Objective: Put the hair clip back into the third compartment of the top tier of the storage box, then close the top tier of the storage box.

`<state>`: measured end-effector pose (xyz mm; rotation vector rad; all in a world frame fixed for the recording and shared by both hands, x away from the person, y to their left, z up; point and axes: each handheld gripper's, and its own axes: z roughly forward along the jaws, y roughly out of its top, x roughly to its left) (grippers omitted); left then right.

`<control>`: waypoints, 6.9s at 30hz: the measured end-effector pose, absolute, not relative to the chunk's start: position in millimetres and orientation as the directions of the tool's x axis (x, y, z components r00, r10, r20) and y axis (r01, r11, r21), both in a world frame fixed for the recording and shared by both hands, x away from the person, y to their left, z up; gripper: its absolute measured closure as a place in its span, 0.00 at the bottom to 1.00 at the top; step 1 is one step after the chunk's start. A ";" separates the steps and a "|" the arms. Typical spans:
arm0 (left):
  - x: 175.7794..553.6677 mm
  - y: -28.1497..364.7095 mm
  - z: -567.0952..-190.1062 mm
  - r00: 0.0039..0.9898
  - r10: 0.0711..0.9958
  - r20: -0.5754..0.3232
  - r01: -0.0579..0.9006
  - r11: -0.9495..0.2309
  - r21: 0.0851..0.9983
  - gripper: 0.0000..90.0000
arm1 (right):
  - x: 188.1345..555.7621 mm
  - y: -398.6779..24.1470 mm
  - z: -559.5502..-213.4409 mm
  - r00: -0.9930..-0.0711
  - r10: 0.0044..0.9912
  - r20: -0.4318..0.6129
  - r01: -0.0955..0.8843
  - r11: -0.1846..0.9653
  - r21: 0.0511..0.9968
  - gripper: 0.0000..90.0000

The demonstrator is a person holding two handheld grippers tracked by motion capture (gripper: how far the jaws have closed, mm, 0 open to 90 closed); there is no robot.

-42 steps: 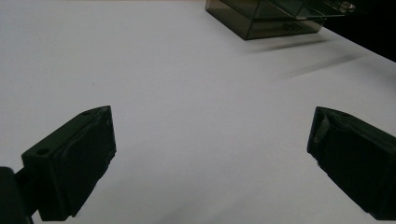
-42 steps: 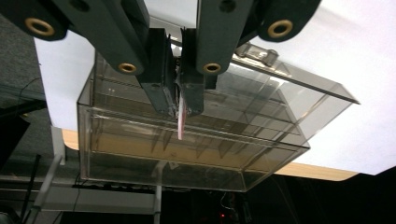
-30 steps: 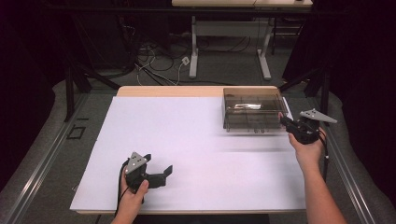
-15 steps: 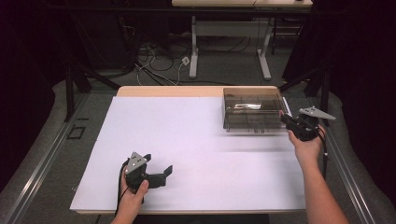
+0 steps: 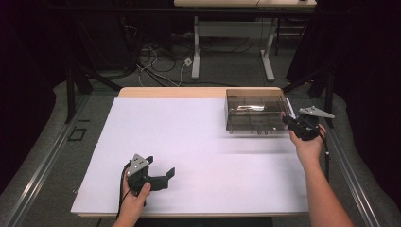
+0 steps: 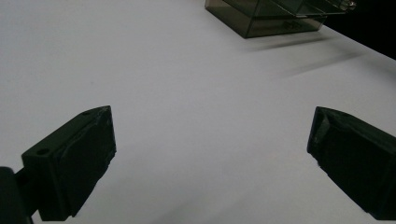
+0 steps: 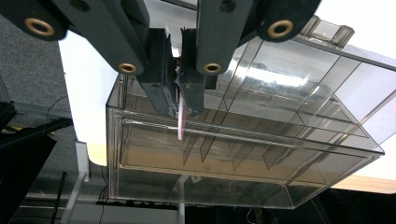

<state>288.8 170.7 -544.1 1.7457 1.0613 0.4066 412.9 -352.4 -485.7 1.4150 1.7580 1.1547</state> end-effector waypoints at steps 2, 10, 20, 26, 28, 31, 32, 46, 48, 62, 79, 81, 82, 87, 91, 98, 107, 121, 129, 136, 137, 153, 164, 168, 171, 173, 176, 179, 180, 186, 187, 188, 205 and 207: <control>288.8 170.8 -544.1 0.556 0.806 -0.201 0.466 -0.102 0.879 0.01 | 414.2 -352.2 -486.5 -0.252 0.966 0.066 0.446 0.055 0.893 0.95; 288.7 170.6 -544.3 0.555 0.807 -0.202 0.466 -0.100 0.879 0.01 | 416.9 -352.7 -488.4 -0.252 0.966 0.056 0.456 0.068 0.888 0.95; 289.0 170.3 -544.6 0.555 0.807 -0.203 0.468 -0.100 0.878 0.01 | 418.0 -351.8 -491.3 -0.256 0.965 0.054 0.461 0.072 0.885 0.95; 288.7 170.3 -544.5 0.555 0.807 -0.202 0.466 -0.100 0.879 0.01 | 418.4 -352.1 -490.8 -0.248 0.966 0.074 0.464 0.052 0.884 0.91; 288.7 170.4 -544.4 0.555 0.807 -0.202 0.466 -0.101 0.879 0.01 | 418.4 -352.2 -490.5 -0.250 0.965 0.073 0.464 0.053 0.884 0.89; 288.7 170.2 -544.4 0.555 0.807 -0.202 0.466 -0.101 0.879 0.01 | 418.5 -353.2 -490.2 -0.260 0.964 0.055 0.453 0.072 0.889 0.87; 288.7 170.2 -544.5 0.555 0.807 -0.202 0.466 -0.101 0.879 0.01 | 417.7 -352.8 -489.4 -0.256 0.965 0.065 0.459 0.062 0.886 0.86; 288.6 170.2 -544.3 0.555 0.807 -0.202 0.466 -0.100 0.879 0.01 | 414.2 -350.4 -483.1 -0.279 0.959 0.056 0.449 0.079 0.890 0.69; 288.6 170.2 -544.3 0.555 0.807 -0.202 0.466 -0.100 0.879 0.01 | 413.3 -349.5 -481.3 -0.280 0.959 0.049 0.448 0.085 0.890 0.67; 288.4 170.1 -544.3 0.554 0.808 -0.200 0.465 -0.101 0.880 0.01 | 407.4 -348.3 -477.3 -0.304 0.951 0.061 0.445 0.085 0.891 0.53; 287.6 171.3 -543.9 0.554 0.808 -0.203 0.467 -0.100 0.879 0.01 | 394.8 -341.9 -462.9 -0.387 0.921 0.030 0.340 0.112 0.934 0.42; 287.6 171.3 -544.0 0.553 0.808 -0.203 0.467 -0.099 0.878 0.01 | 392.5 -340.7 -460.6 -0.388 0.921 0.037 0.353 0.111 0.929 0.42; 287.7 171.3 -544.0 0.554 0.808 -0.203 0.468 -0.100 0.878 0.01 | 391.8 -339.8 -459.7 -0.388 0.921 0.036 0.350 0.111 0.930 0.42; 287.5 170.9 -544.2 0.550 0.810 -0.202 0.466 -0.097 0.880 0.01 | 387.9 -336.8 -453.9 -0.409 0.912 0.023 0.345 0.131 0.930 0.40; 287.4 171.7 -544.1 0.550 0.811 -0.198 0.465 -0.100 0.880 0.01 | 384.3 -334.0 -448.6 -0.422 0.906 0.016 0.347 0.145 0.926 0.39; 287.3 171.9 -544.2 0.548 0.812 -0.200 0.466 -0.098 0.879 0.01 | 380.0 -328.9 -442.0 -0.480 0.877 0.001 0.331 0.180 0.926 0.34; 287.0 172.6 -544.1 0.550 0.810 -0.202 0.468 -0.099 0.878 0.01 | 373.4 -317.2 -444.8 -0.503 0.864 -0.001 0.334 0.195 0.922 0.34; 287.0 172.5 -544.1 0.550 0.811 -0.200 0.468 -0.101 0.878 0.01 | 369.8 -302.2 -449.2 -0.504 0.864 0.015 0.333 0.178 0.926 0.43; 287.3 172.4 -544.2 0.548 0.812 -0.199 0.465 -0.098 0.880 0.01 | 367.5 -299.4 -449.4 -0.507 0.862 0.018 0.308 0.162 0.937 0.55; 287.4 172.3 -543.9 0.554 0.810 -0.194 0.464 -0.107 0.879 0.01 | 364.3 -298.9 -456.7 -0.504 0.864 0.024 0.323 0.162 0.932 0.65; 287.3 172.3 -544.0 0.553 0.809 -0.198 0.466 -0.104 0.879 0.01 | 364.1 -298.9 -457.6 -0.500 0.866 0.017 0.319 0.166 0.933 0.66; 286.9 172.9 -543.6 0.556 0.808 -0.196 0.460 -0.102 0.882 0.01 | 355.7 -303.3 -465.1 -0.493 0.869 0.053 0.393 0.167 0.904 0.85; 287.0 172.7 -543.6 0.558 0.806 -0.196 0.459 -0.103 0.882 0.01 | 354.9 -310.3 -474.8 -0.474 0.879 0.056 0.441 0.181 0.879 1.00; 287.0 173.1 -543.5 0.558 0.807 -0.194 0.461 -0.107 0.881 0.01 | 356.9 -310.7 -479.3 -0.466 0.883 0.055 0.454 0.186 0.871 1.00; 286.9 173.3 -543.4 0.558 0.807 -0.193 0.459 -0.106 0.882 0.01 | 357.7 -312.5 -481.1 -0.466 0.883 0.058 0.466 0.188 0.865 1.00; 286.7 173.3 -543.4 0.557 0.807 -0.197 0.460 -0.102 0.882 0.01 | 358.6 -313.4 -482.4 -0.461 0.885 0.058 0.468 0.187 0.864 1.00; 286.5 173.5 -543.3 0.557 0.806 -0.200 0.463 -0.101 0.881 0.01 | 359.3 -315.0 -484.2 -0.456 0.888 0.065 0.476 0.182 0.861 1.00; 286.7 173.4 -543.6 0.558 0.806 -0.196 0.460 -0.104 0.882 0.01 | 359.7 -316.5 -486.2 -0.447 0.892 0.065 0.485 0.181 0.856 1.00; 286.7 173.4 -543.6 0.559 0.806 -0.195 0.460 -0.105 0.882 0.01 | 360.6 -317.2 -487.2 -0.451 0.890 0.069 0.482 0.178 0.858 1.00; 286.4 173.7 -543.7 0.555 0.807 -0.202 0.466 -0.100 0.879 0.01 | 362.6 -319.7 -490.8 -0.439 0.896 0.067 0.493 0.178 0.851 1.00; 286.4 173.8 -543.7 0.555 0.807 -0.202 0.466 -0.101 0.879 0.01 | 363.5 -319.7 -491.7 -0.439 0.895 0.072 0.492 0.173 0.853 1.00; 286.4 173.8 -543.8 0.555 0.807 -0.201 0.466 -0.101 0.879 0.01 | 363.7 -319.7 -492.4 -0.433 0.899 0.071 0.492 0.169 0.854 1.00; 286.6 173.7 -544.0 0.555 0.808 -0.196 0.463 -0.104 0.880 0.01 | 367.5 -323.1 -497.6 -0.416 0.907 0.069 0.499 0.165 0.851 1.00; 286.3 173.7 -543.8 0.555 0.808 -0.199 0.464 -0.102 0.880 0.01 | 367.8 -323.1 -498.1 -0.416 0.907 0.072 0.506 0.165 0.847 1.00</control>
